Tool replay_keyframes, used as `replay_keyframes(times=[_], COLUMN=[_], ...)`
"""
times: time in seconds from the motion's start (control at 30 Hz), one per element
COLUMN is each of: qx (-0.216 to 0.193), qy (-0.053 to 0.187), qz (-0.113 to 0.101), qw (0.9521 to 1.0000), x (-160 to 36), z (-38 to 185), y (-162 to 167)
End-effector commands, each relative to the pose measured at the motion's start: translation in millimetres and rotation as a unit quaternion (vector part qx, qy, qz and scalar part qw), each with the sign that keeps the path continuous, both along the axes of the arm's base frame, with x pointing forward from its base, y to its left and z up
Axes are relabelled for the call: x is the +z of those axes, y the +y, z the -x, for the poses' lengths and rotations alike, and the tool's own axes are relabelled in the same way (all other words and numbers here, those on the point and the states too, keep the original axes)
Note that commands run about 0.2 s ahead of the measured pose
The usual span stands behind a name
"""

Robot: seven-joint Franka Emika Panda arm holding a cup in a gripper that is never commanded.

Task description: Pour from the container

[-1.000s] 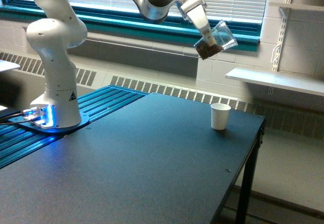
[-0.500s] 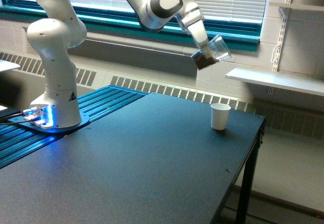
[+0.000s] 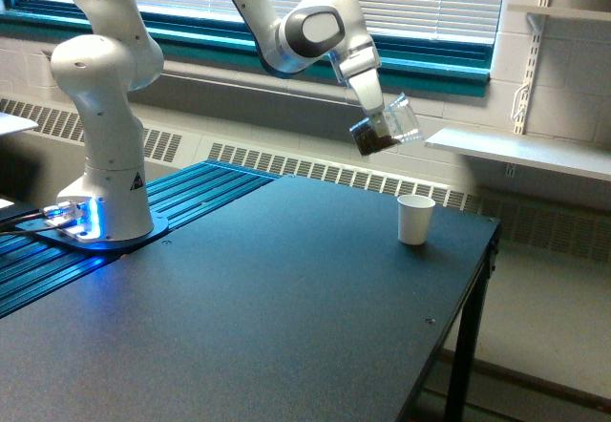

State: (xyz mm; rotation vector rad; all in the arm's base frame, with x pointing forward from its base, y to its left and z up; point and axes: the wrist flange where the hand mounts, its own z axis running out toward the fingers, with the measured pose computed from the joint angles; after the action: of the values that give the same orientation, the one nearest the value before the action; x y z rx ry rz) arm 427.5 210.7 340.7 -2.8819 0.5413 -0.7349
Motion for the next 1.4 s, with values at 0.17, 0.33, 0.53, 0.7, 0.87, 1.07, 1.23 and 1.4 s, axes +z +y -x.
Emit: replay_keyframes(times=[0.17, 0.33, 0.53, 0.7, 0.87, 1.07, 1.23, 1.4], qx=[0.017, 0.027, 0.034, 0.037, 0.042, 0.047, 0.054, 0.063], qy=[0.015, 0.025, 0.037, 0.048, 0.060, 0.072, 0.081, 0.092], qz=[0.005, 0.011, 0.017, 0.022, 0.029, 0.035, 0.042, 0.051], qw=[0.9997, 0.9993, 0.9986, 0.9979, 0.9969, 0.9957, 0.9944, 0.9924], x=[-14.7, -23.8, -34.9, -43.9, -52.8, -62.0, -67.9, -73.3], z=[-0.5, 0.0, -0.1, -0.6, 0.0, -0.6, -1.3, -1.6], y=[13.1, 20.6, 26.3, 29.4, 31.9, 33.8, 36.7, 41.7])
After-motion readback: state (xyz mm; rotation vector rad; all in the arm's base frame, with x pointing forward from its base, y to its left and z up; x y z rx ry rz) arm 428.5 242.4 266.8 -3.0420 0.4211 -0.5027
